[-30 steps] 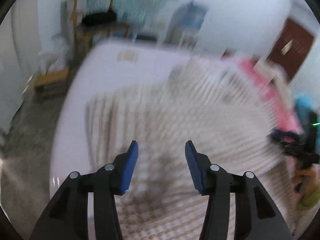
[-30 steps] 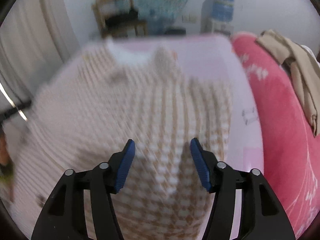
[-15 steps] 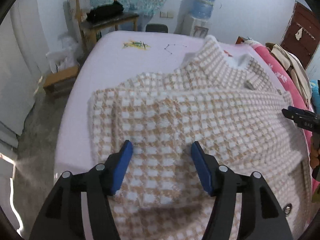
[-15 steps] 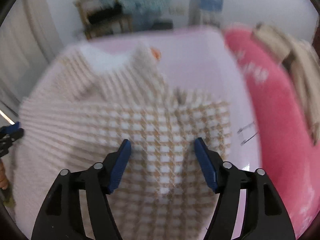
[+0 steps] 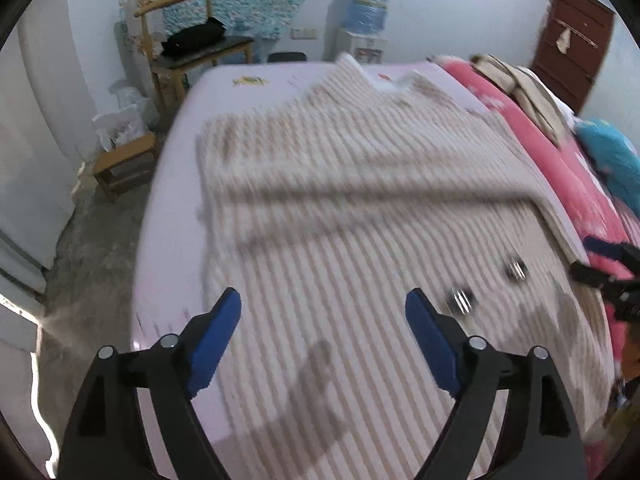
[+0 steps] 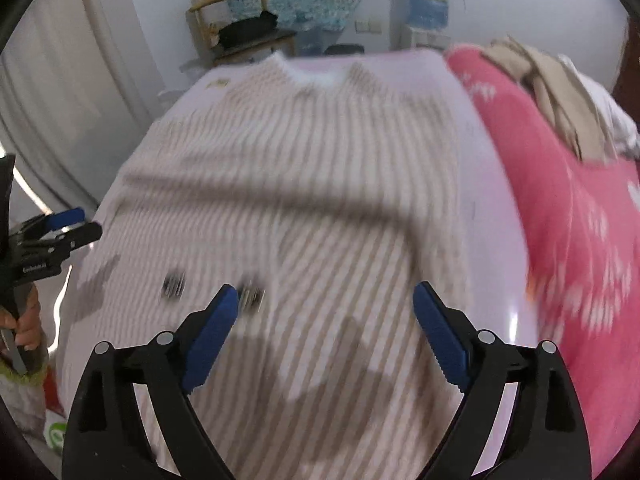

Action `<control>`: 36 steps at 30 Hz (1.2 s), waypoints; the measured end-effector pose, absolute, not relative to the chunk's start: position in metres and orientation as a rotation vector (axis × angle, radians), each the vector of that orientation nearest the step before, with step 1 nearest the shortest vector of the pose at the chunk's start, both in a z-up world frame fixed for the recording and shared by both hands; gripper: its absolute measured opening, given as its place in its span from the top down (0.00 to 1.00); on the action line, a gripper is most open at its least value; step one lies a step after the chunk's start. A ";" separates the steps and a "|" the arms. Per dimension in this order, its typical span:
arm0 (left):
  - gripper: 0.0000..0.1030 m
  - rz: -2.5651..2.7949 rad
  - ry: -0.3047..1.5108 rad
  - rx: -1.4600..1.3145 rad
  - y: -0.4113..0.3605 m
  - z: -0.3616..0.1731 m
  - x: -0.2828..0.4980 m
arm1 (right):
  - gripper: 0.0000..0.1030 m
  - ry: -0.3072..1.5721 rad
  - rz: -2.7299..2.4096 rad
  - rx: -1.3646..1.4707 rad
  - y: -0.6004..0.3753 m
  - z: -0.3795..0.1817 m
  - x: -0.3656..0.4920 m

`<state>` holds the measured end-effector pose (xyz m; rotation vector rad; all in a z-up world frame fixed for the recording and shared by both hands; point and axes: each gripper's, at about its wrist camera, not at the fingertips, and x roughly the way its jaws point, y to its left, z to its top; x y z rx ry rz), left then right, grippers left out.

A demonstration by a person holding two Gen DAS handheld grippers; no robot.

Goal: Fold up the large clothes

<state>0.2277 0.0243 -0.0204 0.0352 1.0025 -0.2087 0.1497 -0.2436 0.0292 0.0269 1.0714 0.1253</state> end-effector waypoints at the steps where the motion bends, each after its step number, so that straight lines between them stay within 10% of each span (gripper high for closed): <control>1: 0.18 -0.208 1.009 0.040 0.020 -0.022 0.218 | 0.18 1.077 0.099 0.013 -0.240 0.025 0.134; 36: 0.05 -0.108 1.052 0.069 0.007 -0.080 0.142 | 0.08 1.078 -0.041 0.113 -0.248 -0.026 0.037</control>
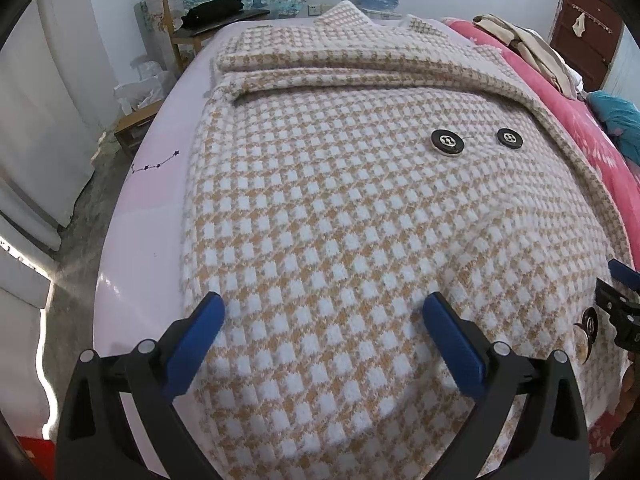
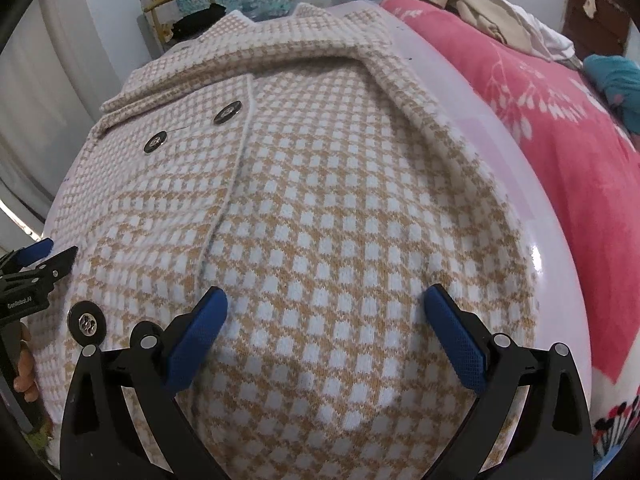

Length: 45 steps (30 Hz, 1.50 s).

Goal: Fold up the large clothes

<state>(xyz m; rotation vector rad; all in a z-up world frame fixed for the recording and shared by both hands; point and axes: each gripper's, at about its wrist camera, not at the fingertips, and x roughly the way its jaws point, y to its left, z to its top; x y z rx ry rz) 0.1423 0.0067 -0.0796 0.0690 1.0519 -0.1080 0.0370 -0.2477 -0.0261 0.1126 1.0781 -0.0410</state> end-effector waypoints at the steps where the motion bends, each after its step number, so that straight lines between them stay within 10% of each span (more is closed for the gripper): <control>1: 0.05 -0.108 1.051 0.068 0.007 -0.080 0.142 | 0.08 1.079 -0.038 0.111 -0.248 -0.026 0.036; 26: 0.06 -0.153 0.913 0.041 0.055 -0.043 0.046 | 0.08 1.080 0.003 0.086 -0.250 -0.026 0.033; 45: 0.57 -0.278 1.057 -0.184 0.085 -0.079 -0.006 | 0.08 1.043 0.051 0.113 -0.271 -0.001 -0.009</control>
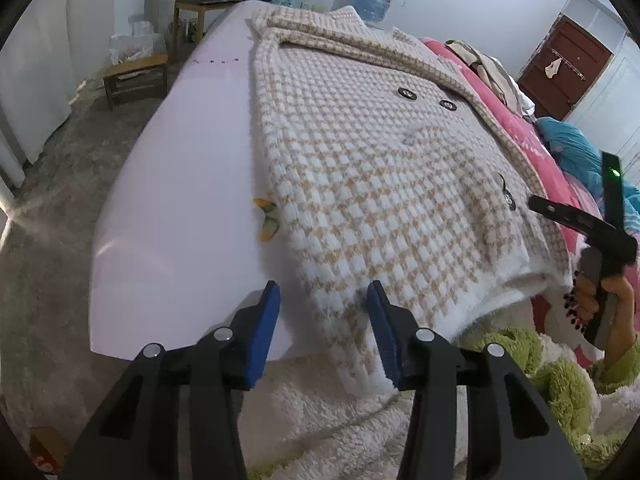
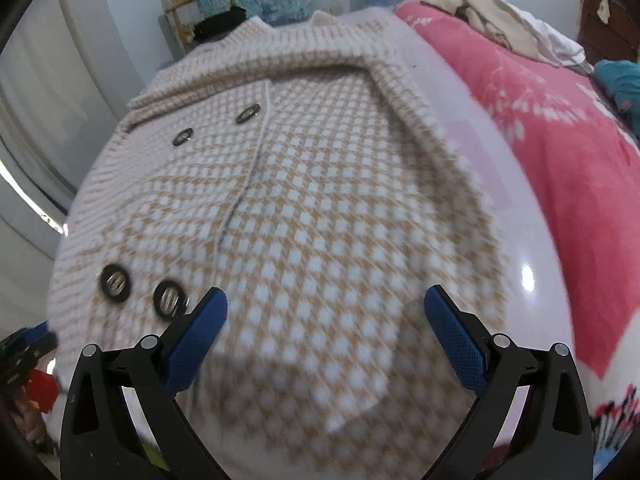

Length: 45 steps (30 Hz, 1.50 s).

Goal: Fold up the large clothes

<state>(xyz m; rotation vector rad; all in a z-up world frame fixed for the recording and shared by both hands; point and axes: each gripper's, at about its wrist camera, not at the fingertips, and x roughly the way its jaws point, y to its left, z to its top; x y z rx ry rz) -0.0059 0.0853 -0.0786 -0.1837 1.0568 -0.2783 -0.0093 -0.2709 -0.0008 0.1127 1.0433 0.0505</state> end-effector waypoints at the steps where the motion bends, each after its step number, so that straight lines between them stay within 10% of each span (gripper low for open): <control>1: 0.58 -0.284 1.062 -0.188 0.086 -0.080 -0.006 | 0.08 1.040 0.038 0.103 -0.275 0.003 -0.019; 19: 0.75 -0.363 1.100 -0.191 0.077 -0.087 -0.018 | 0.47 1.140 -0.049 0.311 -0.329 -0.010 -0.091; 26: 0.92 -0.378 1.034 -0.139 0.070 -0.067 -0.021 | 0.91 1.148 -0.005 0.308 -0.333 0.002 -0.104; 45: 0.93 -0.374 0.766 -0.228 0.081 0.024 0.084 | 0.94 0.840 0.069 0.426 -0.345 0.093 0.006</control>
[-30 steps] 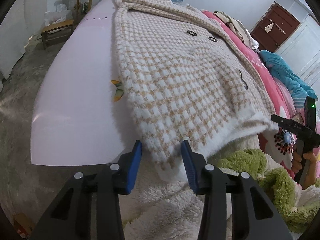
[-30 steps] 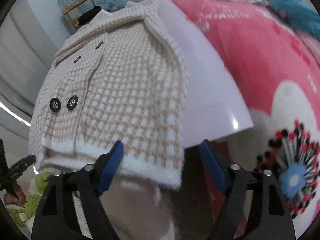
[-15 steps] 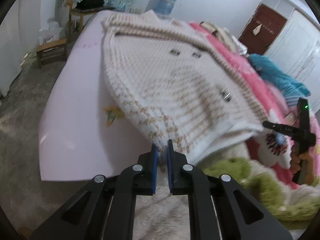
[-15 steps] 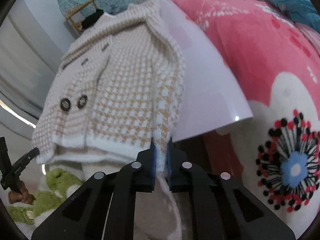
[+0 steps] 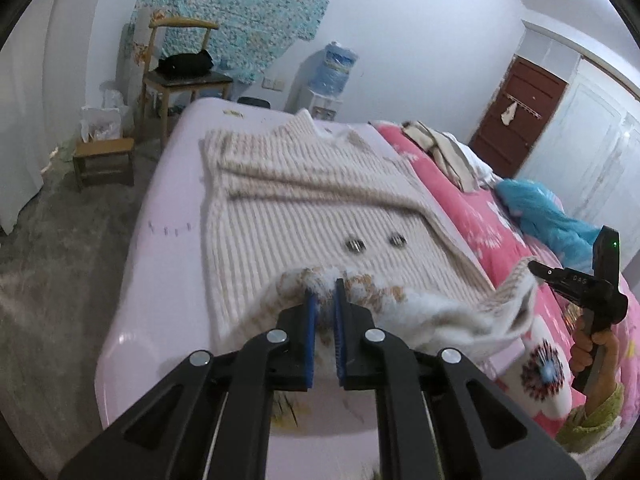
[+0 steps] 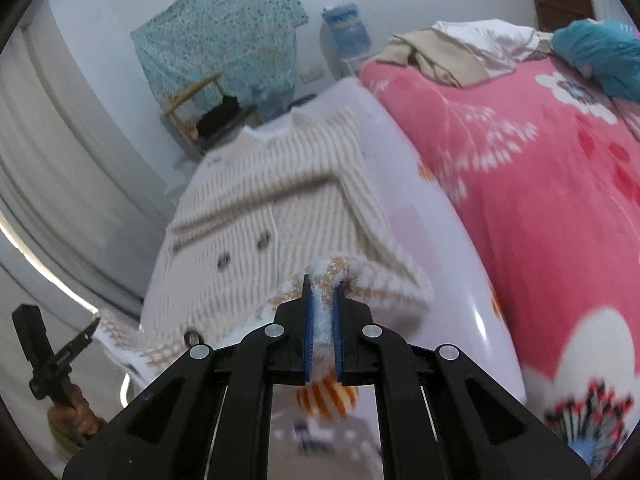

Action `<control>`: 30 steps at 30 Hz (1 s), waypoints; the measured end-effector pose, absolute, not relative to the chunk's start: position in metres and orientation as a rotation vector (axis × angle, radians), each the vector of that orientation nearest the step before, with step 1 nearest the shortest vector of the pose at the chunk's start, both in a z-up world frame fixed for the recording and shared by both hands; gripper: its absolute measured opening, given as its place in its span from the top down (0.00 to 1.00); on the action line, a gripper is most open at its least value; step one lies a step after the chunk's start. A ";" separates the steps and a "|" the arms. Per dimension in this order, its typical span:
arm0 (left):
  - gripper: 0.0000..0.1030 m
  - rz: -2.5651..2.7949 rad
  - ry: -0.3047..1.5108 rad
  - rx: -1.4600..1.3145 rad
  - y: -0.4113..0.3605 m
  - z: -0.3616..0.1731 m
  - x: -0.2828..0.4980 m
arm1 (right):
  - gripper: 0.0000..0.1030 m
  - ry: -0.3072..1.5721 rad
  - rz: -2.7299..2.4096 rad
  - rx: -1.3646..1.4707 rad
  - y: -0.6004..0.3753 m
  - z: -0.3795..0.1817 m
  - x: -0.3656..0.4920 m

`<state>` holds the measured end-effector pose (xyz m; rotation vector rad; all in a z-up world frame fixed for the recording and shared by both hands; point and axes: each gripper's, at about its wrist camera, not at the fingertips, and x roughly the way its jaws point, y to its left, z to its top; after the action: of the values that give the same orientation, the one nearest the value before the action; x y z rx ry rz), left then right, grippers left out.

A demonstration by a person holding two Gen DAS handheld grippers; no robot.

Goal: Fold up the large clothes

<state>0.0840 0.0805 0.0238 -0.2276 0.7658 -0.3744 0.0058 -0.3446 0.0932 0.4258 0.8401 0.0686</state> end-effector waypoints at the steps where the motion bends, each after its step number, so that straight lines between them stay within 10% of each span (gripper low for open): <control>1: 0.93 -0.360 0.759 -0.222 0.082 0.025 0.095 | 0.94 0.833 0.074 0.425 -0.345 0.093 0.020; 16: 0.88 -0.260 0.984 -0.301 0.102 -0.049 0.232 | 0.87 1.020 0.048 0.442 -0.347 -0.004 0.169; 23: 0.64 -0.337 0.947 -0.402 0.118 -0.036 0.222 | 0.29 0.932 0.044 0.411 -0.342 0.025 0.149; 25: 0.43 -0.287 0.891 -0.376 0.124 -0.024 0.214 | 0.27 0.909 0.025 0.368 -0.340 0.038 0.136; 30: 0.43 -0.319 0.835 -0.365 0.131 -0.002 0.180 | 0.26 0.898 0.033 0.403 -0.345 0.052 0.097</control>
<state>0.1801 0.1307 -0.0016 -0.3655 0.8349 -0.3193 0.0974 -0.3449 0.0524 0.4033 0.8982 0.0330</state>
